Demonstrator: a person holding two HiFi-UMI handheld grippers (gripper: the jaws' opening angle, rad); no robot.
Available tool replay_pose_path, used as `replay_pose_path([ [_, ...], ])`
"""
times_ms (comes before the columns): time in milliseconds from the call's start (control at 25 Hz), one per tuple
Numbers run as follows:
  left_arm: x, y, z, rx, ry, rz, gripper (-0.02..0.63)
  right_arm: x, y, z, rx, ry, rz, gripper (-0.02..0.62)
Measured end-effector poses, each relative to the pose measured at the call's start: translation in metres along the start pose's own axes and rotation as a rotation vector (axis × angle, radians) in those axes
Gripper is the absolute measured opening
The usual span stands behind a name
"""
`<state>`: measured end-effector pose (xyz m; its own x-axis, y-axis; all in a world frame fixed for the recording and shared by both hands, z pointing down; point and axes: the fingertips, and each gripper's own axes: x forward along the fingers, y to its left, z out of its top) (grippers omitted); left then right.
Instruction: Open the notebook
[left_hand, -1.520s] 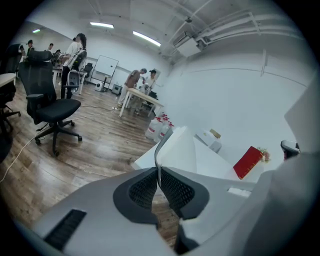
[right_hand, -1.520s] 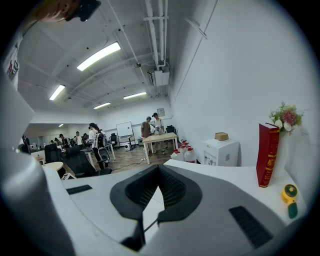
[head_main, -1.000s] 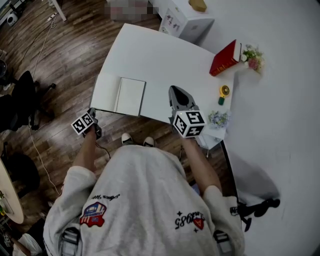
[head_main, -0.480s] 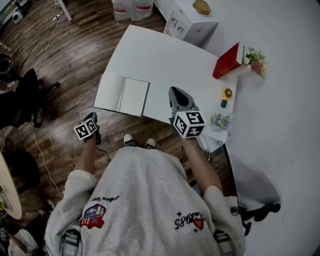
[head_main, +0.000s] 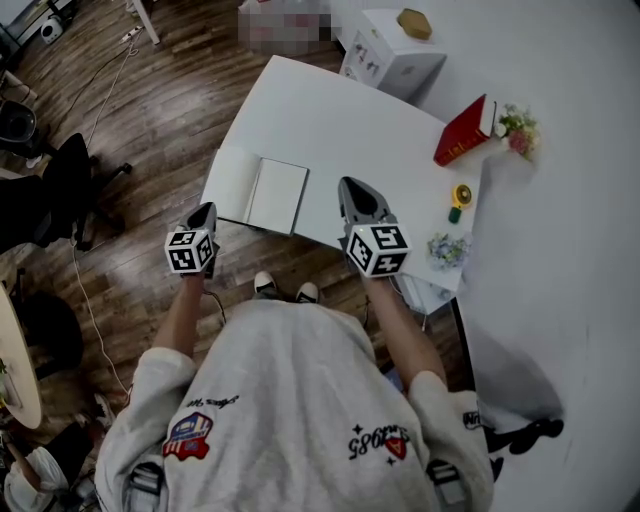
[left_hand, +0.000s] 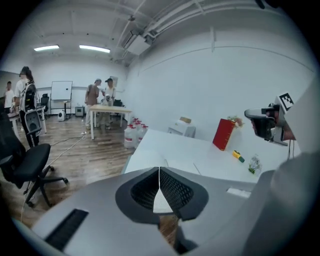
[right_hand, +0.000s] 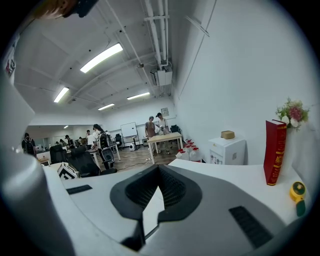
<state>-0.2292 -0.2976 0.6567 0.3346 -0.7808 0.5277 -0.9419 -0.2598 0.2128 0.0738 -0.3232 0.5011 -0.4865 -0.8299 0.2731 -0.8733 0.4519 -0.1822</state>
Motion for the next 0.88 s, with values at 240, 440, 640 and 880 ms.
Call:
replay_pose_path([
  [240,-0.009,-0.043,0.068,0.084,-0.119,-0.065,0.006,-0.003,0.004,0.002,-0.004,-0.011,0.004,-0.002],
  [440,-0.022,-0.079,0.115,0.155,-0.219,-0.119,0.006,-0.008,0.003,0.006,-0.014,-0.028,0.002,-0.003],
  [640,-0.037,-0.106,0.157,0.190,-0.308,-0.163,0.005,-0.012,0.006,0.013,-0.014,-0.055,0.024,-0.008],
  [880,-0.049,-0.132,0.190,0.249,-0.383,-0.199,0.005,-0.011,0.005,0.018,-0.027,-0.079,0.024,-0.008],
])
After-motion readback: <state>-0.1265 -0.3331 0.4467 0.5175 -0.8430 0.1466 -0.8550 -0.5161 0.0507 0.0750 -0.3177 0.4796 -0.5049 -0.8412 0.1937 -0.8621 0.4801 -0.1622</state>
